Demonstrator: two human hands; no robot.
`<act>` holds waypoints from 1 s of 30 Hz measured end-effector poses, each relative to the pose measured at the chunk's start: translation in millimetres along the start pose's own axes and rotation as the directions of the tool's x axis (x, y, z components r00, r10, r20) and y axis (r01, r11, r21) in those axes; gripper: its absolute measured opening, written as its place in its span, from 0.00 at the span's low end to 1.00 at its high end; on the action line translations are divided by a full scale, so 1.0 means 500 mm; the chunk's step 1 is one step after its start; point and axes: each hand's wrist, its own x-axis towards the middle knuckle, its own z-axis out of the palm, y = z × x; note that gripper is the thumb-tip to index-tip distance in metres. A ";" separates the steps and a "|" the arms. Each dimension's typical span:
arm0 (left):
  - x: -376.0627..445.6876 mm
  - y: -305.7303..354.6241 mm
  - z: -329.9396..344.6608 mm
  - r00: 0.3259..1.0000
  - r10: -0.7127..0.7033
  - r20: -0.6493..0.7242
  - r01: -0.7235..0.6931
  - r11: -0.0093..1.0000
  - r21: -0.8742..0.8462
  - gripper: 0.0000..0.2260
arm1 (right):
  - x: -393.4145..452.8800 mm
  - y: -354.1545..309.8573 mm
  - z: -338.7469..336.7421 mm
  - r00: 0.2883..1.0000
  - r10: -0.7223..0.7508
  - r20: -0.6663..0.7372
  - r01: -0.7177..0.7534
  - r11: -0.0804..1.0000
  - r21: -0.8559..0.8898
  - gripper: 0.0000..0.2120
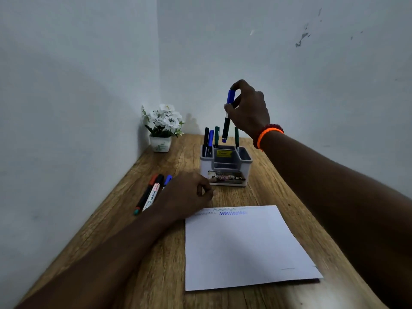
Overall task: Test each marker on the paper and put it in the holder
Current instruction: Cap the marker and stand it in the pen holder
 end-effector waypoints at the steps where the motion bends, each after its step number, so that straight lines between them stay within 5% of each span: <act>1: 0.001 -0.002 0.001 1.000 0.003 0.000 -0.003 1.000 0.001 0.09 | 0.003 0.004 0.013 1.000 -0.010 0.010 0.010 1.000 -0.028 0.19; 17: 0.001 -0.011 0.002 0.999 -0.006 -0.036 0.004 0.999 -0.033 0.10 | -0.065 0.062 0.096 0.956 0.078 0.284 -0.022 0.980 -0.196 0.22; 22: 0.004 -0.021 -0.009 0.996 -0.063 -0.063 0.063 0.998 0.011 0.08 | -0.084 0.036 0.052 0.970 0.054 0.238 -0.010 0.984 -0.179 0.29; 26: 0.010 -0.038 -0.035 0.974 -0.171 -0.146 0.188 0.977 0.106 0.06 | -0.130 -0.012 -0.005 0.983 0.034 0.179 -0.022 0.998 -0.064 0.15; 30: 0.007 -0.078 -0.073 0.918 -0.244 -0.313 0.323 0.918 0.229 0.07 | -0.249 -0.043 -0.055 0.931 -0.010 0.364 0.006 1.000 0.013 0.05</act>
